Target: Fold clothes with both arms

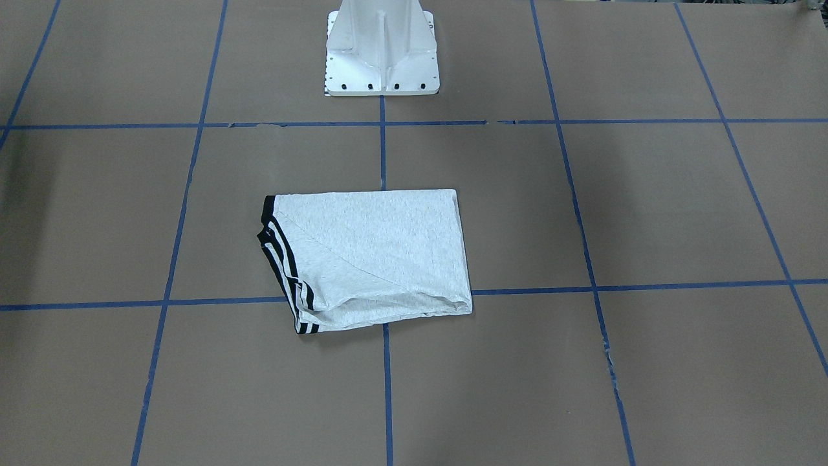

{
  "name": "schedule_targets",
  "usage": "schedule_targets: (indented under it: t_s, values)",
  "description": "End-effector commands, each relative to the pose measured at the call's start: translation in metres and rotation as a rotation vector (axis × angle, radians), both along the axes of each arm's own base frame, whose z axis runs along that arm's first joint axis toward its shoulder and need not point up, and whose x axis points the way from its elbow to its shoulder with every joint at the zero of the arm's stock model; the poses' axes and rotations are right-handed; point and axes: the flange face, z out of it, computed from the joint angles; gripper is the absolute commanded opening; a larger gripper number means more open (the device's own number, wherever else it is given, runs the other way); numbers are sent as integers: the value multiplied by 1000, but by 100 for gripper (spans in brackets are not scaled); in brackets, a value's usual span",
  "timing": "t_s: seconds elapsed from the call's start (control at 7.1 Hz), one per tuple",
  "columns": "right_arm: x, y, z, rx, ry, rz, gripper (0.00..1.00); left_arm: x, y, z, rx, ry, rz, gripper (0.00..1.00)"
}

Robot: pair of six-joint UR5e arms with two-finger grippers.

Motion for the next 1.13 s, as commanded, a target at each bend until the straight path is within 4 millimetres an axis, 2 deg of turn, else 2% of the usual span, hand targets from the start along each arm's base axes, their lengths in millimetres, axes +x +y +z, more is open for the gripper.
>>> schedule_targets:
  t_s: [0.0, 0.14, 0.28, 0.42, 0.56, 0.7, 0.85, 0.99]
  values:
    - [1, 26, 41, -63, -6, -17, 100, -6, 34, 50, -87, 9, 5, 100]
    - [0, 28, 43, -37, -8, -19, 100, -6, 49, 68, -93, 9, 5, 100]
    - [1, 35, 50, -31, -5, -20, 100, -8, 53, 62, -79, 7, 0, 100]
    - [0, 34, 46, -23, -14, -12, 100, -7, 55, 72, -84, 7, 3, 100]
    - [-1, 34, 52, -40, -19, -7, 100, -8, 55, 65, -70, 14, -1, 100]
    - [-4, 33, 56, -54, -58, -5, 100, -5, 52, 73, -92, 33, 3, 100]
    - [-5, 35, 64, -73, -80, -4, 100, -5, 37, 70, -85, 27, 6, 100]
    - [-5, 31, 48, -38, -78, -6, 100, -13, 37, 67, -73, 18, -5, 100]
